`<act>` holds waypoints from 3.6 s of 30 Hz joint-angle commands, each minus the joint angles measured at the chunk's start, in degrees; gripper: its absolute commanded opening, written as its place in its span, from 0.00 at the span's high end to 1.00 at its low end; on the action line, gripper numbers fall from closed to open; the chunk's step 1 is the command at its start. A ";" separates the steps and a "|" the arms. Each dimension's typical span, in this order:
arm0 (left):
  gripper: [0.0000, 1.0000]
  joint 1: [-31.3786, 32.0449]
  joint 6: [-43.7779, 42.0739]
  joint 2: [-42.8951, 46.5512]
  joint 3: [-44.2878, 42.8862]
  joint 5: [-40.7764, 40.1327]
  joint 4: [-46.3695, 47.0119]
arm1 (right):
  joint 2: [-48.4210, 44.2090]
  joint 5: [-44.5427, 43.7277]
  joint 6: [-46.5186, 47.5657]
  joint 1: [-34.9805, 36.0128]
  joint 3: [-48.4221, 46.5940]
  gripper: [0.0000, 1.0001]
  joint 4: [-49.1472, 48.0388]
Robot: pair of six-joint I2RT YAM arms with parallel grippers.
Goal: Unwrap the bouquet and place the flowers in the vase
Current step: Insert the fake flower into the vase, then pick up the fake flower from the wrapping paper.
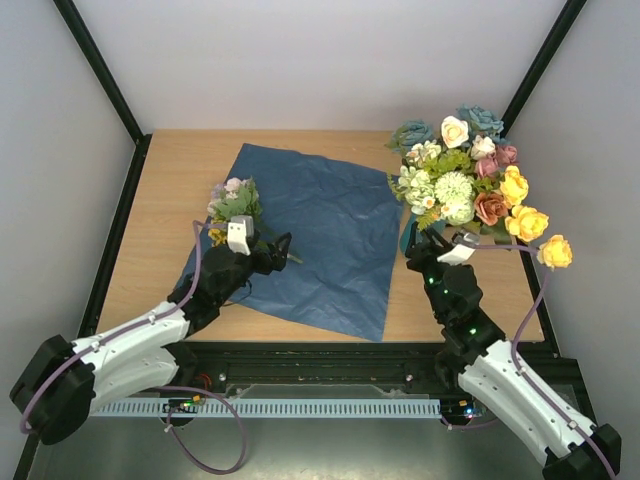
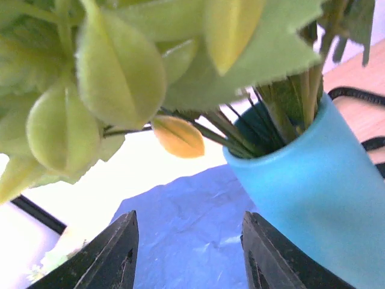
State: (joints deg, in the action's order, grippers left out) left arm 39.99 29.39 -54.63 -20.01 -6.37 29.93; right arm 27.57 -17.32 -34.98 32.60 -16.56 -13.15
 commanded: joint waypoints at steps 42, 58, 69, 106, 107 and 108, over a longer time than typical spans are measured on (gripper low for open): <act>0.53 -18.15 22.53 -44.80 -22.32 5.14 -4.45 | -17.57 20.66 -7.56 0.01 5.92 0.56 15.62; 0.97 -18.69 20.05 -45.43 -22.58 8.36 -1.36 | -15.34 20.78 -7.11 0.01 6.21 0.59 14.65; 0.98 -18.63 13.60 -34.86 -19.63 16.35 1.80 | -10.52 24.86 -6.10 0.01 5.10 0.59 13.28; 0.98 -6.17 -4.21 -1.74 -1.45 28.38 -0.56 | 20.06 21.60 -6.86 21.95 -5.04 0.57 -7.61; 0.98 -6.23 -4.40 -1.40 -1.39 28.69 -0.64 | 21.08 21.55 -6.98 22.66 -5.80 0.56 -8.70; 0.98 -6.18 -4.50 -0.98 -1.29 28.83 -0.60 | 22.06 21.53 -7.33 23.14 -6.52 0.55 -9.84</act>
State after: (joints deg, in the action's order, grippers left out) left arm 33.50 26.81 -57.84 -21.76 20.99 24.84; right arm 47.00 6.57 -41.82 53.47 -18.81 -16.27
